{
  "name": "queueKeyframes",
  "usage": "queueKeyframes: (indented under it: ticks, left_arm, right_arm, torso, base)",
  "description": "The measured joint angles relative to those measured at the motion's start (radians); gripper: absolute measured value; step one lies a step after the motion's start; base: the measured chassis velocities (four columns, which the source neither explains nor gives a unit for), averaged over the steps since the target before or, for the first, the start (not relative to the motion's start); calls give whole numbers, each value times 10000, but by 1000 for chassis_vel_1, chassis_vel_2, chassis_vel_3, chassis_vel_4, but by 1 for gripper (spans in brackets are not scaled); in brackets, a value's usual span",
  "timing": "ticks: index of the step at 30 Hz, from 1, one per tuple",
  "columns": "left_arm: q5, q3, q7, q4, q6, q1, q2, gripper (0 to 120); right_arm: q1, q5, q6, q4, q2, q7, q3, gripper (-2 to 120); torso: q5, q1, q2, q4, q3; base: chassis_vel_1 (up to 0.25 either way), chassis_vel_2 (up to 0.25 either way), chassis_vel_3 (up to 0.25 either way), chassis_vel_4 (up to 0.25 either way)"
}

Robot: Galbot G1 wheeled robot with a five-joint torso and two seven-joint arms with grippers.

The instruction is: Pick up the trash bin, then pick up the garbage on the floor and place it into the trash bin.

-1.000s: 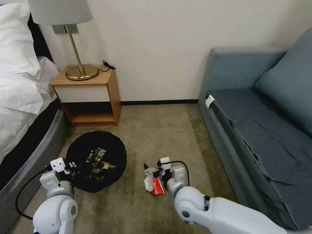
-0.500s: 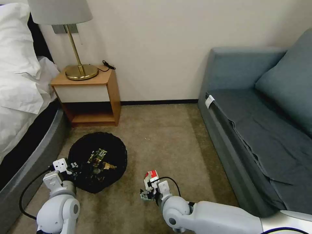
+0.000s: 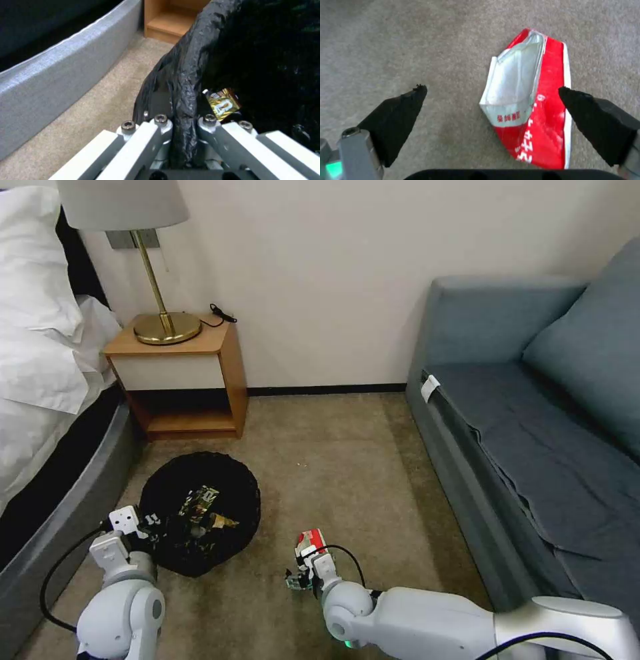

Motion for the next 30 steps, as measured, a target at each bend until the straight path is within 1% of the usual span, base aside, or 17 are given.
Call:
queueKeyframes:
  ticks: [5, 11, 17, 19, 28, 30]
  left_arm:
    - [-3, -4, -2, 53, -52, -2, 3, 3]
    - [-6, 16, -1, 128, -125, -20, 5, 3]
    - [-6, 30, -2, 162, -169, -27, 5, 3]
    - [-6, 32, -2, 163, -170, -28, 6, 3]
    - [0, 34, -1, 202, -232, -27, -24, 3]
    - [1, 33, -2, 203, -236, -26, -26, 3]
  right_arm:
    - [52, -65, 99, -278, 96, -62, -67, 100]
    - [120, -517, 395, -1154, 286, -272, -176, 100]
    - [211, -733, 493, -1765, 353, -416, -182, 100]
    - [218, -748, 502, -1837, 372, -429, -185, 100]
    - [230, -819, 684, -3039, 815, -768, -404, 100]
    - [228, -821, 690, -3094, 835, -788, -415, 100]
  torso:
    - [-1, 0, 0, 0, 0]
    - [0, 0, 0, 0, -1]
    - [0, 0, 0, 0, -1]
    - [0, 0, 0, 0, -1]
    - [0, 1, 2, 0, -1]
    - [0, 1, 1, 0, -1]
  base:
    - [0, 0, 0, 0]
    - [0, 0, 0, 0]
    - [0, 0, 0, 0]
    - [0, 0, 0, 0]
    - [0, 0, 0, 0]
    - [0, 0, 0, 0]
